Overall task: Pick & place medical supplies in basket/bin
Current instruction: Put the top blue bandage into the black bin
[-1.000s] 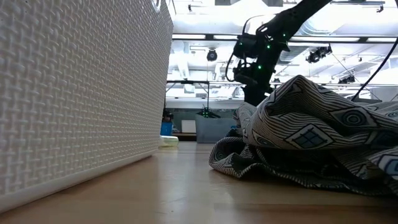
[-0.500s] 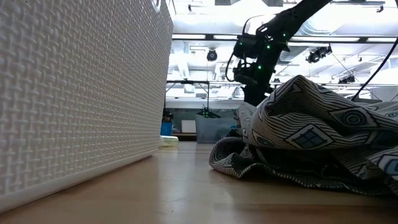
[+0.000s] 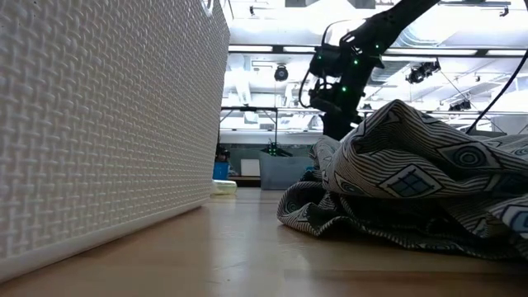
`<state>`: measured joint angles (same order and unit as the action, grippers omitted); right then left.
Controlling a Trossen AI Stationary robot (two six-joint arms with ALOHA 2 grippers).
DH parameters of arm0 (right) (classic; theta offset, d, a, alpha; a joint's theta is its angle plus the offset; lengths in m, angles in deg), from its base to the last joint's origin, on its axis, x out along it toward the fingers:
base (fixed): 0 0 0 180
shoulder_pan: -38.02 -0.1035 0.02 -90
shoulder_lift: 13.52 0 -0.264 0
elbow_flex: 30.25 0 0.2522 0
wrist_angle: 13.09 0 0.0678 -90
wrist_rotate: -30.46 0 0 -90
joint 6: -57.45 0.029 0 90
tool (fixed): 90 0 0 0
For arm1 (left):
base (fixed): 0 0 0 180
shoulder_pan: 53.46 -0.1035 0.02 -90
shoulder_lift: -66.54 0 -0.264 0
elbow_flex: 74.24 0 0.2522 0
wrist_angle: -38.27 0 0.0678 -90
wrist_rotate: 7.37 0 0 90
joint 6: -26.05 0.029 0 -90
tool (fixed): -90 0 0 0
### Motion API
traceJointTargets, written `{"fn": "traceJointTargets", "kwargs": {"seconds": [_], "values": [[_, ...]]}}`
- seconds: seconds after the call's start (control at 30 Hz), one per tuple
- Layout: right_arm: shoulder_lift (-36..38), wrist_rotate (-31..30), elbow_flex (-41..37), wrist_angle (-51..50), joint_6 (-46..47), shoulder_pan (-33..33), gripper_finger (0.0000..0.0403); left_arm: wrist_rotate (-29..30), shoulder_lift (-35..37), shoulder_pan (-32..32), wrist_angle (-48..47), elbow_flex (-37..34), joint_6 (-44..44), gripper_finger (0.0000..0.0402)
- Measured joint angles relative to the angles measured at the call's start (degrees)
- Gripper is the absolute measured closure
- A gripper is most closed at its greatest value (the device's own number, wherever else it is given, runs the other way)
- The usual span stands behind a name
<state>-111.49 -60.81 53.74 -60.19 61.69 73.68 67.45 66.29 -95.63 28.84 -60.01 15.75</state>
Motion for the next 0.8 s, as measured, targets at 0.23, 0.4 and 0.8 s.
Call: {"fn": "traceJointTargets", "kwargs": {"seconds": [0.23, 0.4, 0.8], "values": [[3.4, 6.3, 0.0, 2.2, -3.0, 0.0, 0.0334, 0.0, 0.0, 0.0, 0.0, 0.0, 0.0, 0.0266], [6.7, 11.8, 0.0, 2.1, -13.8, -1.2, 0.0334, 0.0, 0.0, 0.0, 0.0, 0.0, 0.0, 0.0266], [7.7, 16.3, 0.0, -3.6, -28.7, -7.8, 0.0334, 0.0, 0.0, 0.0, 0.0, 0.0, 0.0, 0.0266]]}}
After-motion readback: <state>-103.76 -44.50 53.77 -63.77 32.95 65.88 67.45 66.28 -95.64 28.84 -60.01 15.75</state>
